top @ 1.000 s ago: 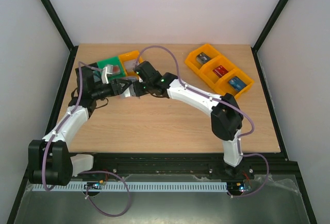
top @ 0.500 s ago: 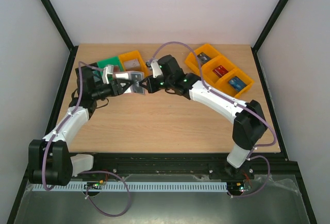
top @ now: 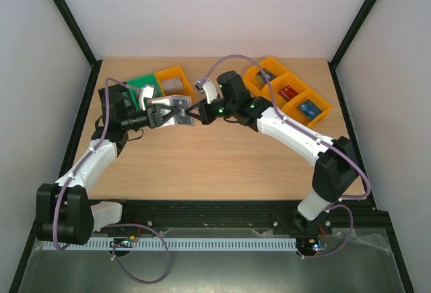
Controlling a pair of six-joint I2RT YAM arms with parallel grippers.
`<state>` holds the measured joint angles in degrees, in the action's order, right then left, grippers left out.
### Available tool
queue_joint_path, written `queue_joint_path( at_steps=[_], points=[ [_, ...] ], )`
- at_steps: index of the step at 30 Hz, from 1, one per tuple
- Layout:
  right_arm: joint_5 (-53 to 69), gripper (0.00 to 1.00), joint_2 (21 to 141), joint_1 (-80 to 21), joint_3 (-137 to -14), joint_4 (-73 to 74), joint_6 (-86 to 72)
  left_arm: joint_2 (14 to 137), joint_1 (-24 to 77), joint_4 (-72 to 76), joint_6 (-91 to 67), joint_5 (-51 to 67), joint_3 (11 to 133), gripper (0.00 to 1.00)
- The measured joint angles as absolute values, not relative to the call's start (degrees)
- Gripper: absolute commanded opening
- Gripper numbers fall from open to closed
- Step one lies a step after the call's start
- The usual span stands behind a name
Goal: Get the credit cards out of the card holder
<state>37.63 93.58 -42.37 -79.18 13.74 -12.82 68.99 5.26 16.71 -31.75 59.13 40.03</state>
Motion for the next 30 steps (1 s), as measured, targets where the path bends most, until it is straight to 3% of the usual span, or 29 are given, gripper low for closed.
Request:
queue_joint_path(
  at_steps=[7,17,23,30],
  points=[
    [39.8,0.02,92.0,-41.7,-78.4,12.4,-12.7,68.8,5.6,12.4,-28.0,61.9,43.6,0.44],
    [41.1,0.01,87.3,-40.5,-78.2,10.4,-14.0,70.2,8.2,-5.8,-15.9,61.9,58.3,0.4],
    [42.4,0.02,85.2,-40.5,-78.1,10.1,-14.2,70.2,8.4,-15.5,-9.4,64.5,64.2,0.48],
    [42.9,0.01,82.8,-40.5,-78.0,8.7,-14.6,70.2,9.8,-22.8,-4.9,63.1,70.8,0.37]
  ],
)
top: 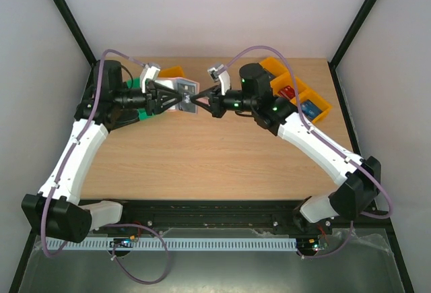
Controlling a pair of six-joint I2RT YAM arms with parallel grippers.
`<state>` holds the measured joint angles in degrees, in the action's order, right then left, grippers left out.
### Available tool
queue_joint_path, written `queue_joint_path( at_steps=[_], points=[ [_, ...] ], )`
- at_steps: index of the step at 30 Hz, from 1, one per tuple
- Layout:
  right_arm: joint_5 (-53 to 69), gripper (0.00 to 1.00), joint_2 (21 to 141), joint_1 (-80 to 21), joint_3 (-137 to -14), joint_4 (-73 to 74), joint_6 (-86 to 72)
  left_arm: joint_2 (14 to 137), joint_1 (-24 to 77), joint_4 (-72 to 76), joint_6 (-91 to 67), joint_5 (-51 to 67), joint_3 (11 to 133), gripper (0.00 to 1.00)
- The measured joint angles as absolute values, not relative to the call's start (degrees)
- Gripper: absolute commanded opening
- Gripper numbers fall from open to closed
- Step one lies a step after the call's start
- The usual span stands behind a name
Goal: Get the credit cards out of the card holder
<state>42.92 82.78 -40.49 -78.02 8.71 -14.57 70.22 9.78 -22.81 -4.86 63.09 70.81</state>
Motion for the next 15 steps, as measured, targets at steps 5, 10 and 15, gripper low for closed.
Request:
queue_joint_path(
  at_steps=[5,10,15],
  points=[
    [42.3,0.02,82.0,-40.5,-77.4,9.0,-14.7,70.2,12.4,-25.6,-2.5,56.3,72.3,0.25],
    [41.3,0.01,82.0,-40.5,-77.1,10.2,-15.2,70.1,14.9,-30.0,1.9,48.4,73.8,0.06],
    [41.3,0.02,82.0,-40.5,-76.9,10.6,-15.4,70.1,14.9,-32.0,3.4,46.4,74.5,0.02]
  ],
)
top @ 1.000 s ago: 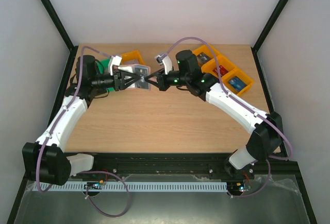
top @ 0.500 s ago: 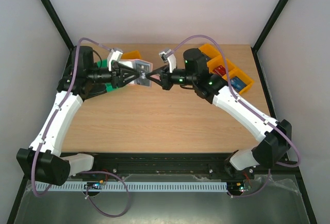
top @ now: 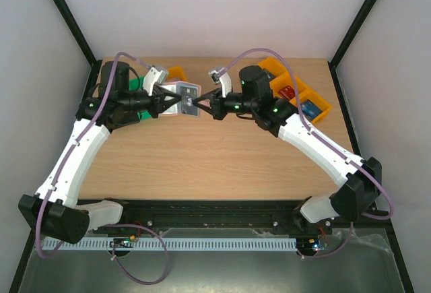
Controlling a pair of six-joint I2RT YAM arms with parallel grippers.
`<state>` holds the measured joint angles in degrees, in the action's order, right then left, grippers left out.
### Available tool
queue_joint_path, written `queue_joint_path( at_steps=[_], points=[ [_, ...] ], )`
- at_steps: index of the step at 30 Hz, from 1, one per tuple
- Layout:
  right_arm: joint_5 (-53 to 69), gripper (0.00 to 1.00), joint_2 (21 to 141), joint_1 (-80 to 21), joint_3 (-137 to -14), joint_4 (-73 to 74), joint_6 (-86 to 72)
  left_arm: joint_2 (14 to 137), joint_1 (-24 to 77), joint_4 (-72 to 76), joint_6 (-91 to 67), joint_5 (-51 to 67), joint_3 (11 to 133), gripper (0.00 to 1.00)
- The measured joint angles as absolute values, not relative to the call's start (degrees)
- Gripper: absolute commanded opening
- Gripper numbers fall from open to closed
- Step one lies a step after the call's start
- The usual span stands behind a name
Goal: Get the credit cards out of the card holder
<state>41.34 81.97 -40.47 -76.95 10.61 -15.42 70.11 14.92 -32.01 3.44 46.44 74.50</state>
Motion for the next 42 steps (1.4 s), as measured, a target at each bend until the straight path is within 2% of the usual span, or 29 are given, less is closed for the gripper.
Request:
queue_joint_path(
  at_steps=[9,11,14,20,25,31,38,42],
  points=[
    [43.7,0.02,79.9,-40.7,-73.7,7.8,-15.8,68.0,13.6,-33.0,4.8,50.1,72.7,0.03],
    [44.3,0.02,79.7,-40.8,-73.2,7.3,-15.9,67.2,13.6,-32.9,5.0,50.0,71.9,0.15],
    [45.3,0.02,79.6,-40.9,-72.8,6.5,-16.6,66.7,13.7,-32.5,5.6,50.9,71.4,0.26],
    [46.7,0.01,79.6,-40.9,-72.3,5.0,-18.5,66.3,13.7,-32.4,6.0,52.3,71.1,0.3],
    [48.5,0.02,79.3,-40.9,-71.2,2.6,-18.7,65.6,12.0,-31.2,5.8,56.7,69.9,0.41],
    [48.4,0.02,78.4,-40.8,-71.0,1.9,-19.3,66.1,13.0,-28.4,3.7,59.1,69.8,0.41],
    [42.9,0.02,77.8,-40.9,-71.3,1.8,-20.8,68.7,13.5,-26.3,0.7,59.6,72.6,0.41],
    [39.1,0.02,78.2,-41.0,-72.7,2.1,-22.8,69.2,13.5,-24.4,-1.6,59.8,73.8,0.36]
  ],
)
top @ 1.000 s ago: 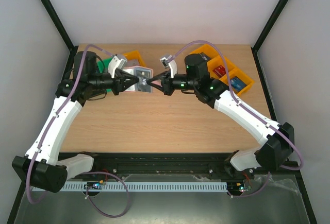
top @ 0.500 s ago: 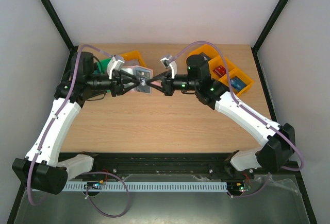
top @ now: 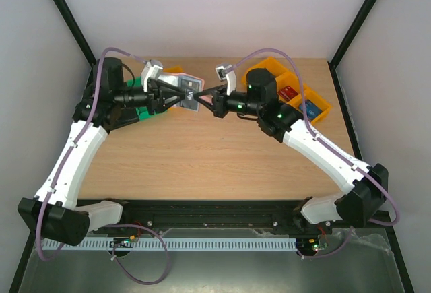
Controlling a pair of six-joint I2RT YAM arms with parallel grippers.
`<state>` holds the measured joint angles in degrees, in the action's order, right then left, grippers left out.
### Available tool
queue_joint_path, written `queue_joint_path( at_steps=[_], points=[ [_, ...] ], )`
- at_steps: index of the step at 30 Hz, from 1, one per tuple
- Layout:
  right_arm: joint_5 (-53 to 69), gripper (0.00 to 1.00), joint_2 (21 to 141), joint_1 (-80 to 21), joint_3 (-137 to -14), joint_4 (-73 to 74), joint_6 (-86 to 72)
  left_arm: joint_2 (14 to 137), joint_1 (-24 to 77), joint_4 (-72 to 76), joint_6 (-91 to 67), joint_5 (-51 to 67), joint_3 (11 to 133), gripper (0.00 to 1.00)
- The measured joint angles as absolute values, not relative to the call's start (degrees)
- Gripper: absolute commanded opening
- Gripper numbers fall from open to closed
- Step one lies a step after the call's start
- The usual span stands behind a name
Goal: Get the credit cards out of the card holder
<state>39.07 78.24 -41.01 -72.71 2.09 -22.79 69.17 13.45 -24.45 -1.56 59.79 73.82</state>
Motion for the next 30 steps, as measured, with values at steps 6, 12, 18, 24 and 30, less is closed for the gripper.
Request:
queue_joint_path(
  at_steps=[6,12,18,24,30],
  points=[
    [38.3,0.01,78.7,-41.0,-73.7,0.6,-27.6,69.2,12.5,-20.7,-6.9,60.7,74.2,0.32],
    [40.3,0.01,79.0,-41.0,-73.8,-2.3,-30.9,69.2,11.0,-23.0,-5.4,63.5,76.6,0.34],
    [45.1,0.01,79.3,-40.7,-73.8,-6.0,-32.3,68.9,10.1,-28.8,-0.1,65.2,80.4,0.34],
    [47.4,0.02,81.1,-40.3,-75.4,-7.0,-32.1,66.8,10.1,-24.4,-7.8,61.2,78.0,0.48],
    [47.5,0.02,82.0,-40.6,-76.6,-4.8,-27.1,66.7,10.9,-24.8,-9.2,58.6,77.6,0.46]
  ],
)
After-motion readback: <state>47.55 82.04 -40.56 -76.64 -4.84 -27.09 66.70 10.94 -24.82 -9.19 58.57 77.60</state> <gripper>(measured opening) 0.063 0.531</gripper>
